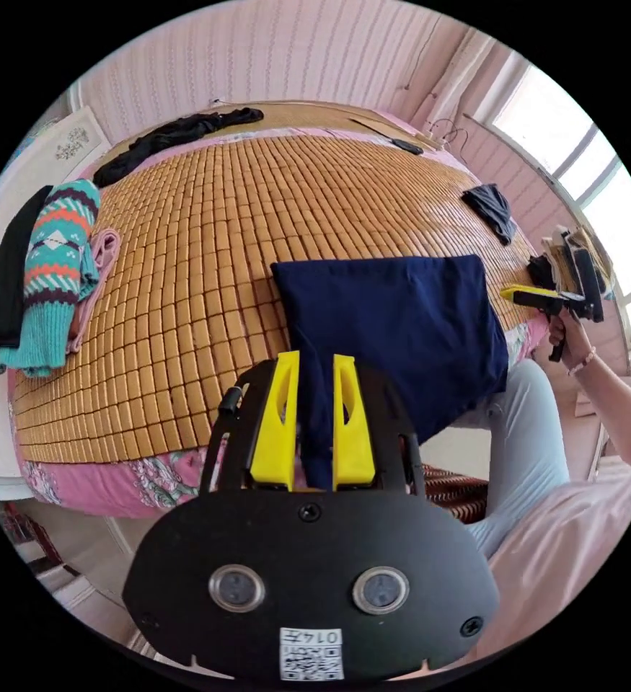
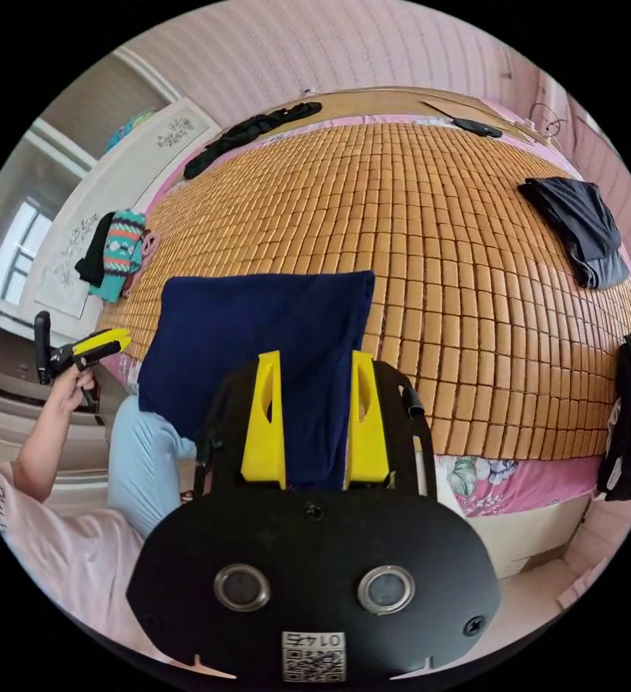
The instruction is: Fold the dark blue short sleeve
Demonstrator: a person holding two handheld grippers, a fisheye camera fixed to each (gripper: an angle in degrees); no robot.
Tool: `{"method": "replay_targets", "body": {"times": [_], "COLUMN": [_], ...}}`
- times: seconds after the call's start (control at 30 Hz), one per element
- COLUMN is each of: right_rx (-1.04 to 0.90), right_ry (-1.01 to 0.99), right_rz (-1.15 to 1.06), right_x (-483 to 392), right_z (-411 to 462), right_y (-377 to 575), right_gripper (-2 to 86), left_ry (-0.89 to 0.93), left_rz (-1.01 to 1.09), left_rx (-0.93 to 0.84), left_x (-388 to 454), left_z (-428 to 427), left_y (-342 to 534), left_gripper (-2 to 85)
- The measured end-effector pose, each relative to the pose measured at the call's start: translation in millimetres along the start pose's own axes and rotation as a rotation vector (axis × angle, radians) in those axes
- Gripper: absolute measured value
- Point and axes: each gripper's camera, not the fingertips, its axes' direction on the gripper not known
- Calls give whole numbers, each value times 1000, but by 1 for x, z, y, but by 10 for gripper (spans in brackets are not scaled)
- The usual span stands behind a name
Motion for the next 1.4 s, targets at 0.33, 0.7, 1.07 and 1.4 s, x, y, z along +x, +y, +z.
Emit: {"method": "replay_targets", "body": {"times": [0.33, 0.7, 1.07, 1.4], "right_rx": [53, 66, 160, 93], "right_ry": [-128, -296, -264, -55], "right_rz": [210, 86, 59, 22], "right_x": [62, 66, 43, -15], "right_z": [36, 14, -26, -19], "right_y": [-24, -35, -92, -100], "right_gripper": [81, 8, 12, 55], "left_ry": [6, 0, 5, 11], "left_rz": [-158, -128, -99, -51], "left_rx": [-72, 11, 196, 47], "left_x": [-41, -37, -22, -4], "left_z": [71, 47, -7, 17], "left_y": [-55, -32, -74, -65], "left_gripper": [104, -6, -3, 71]}}
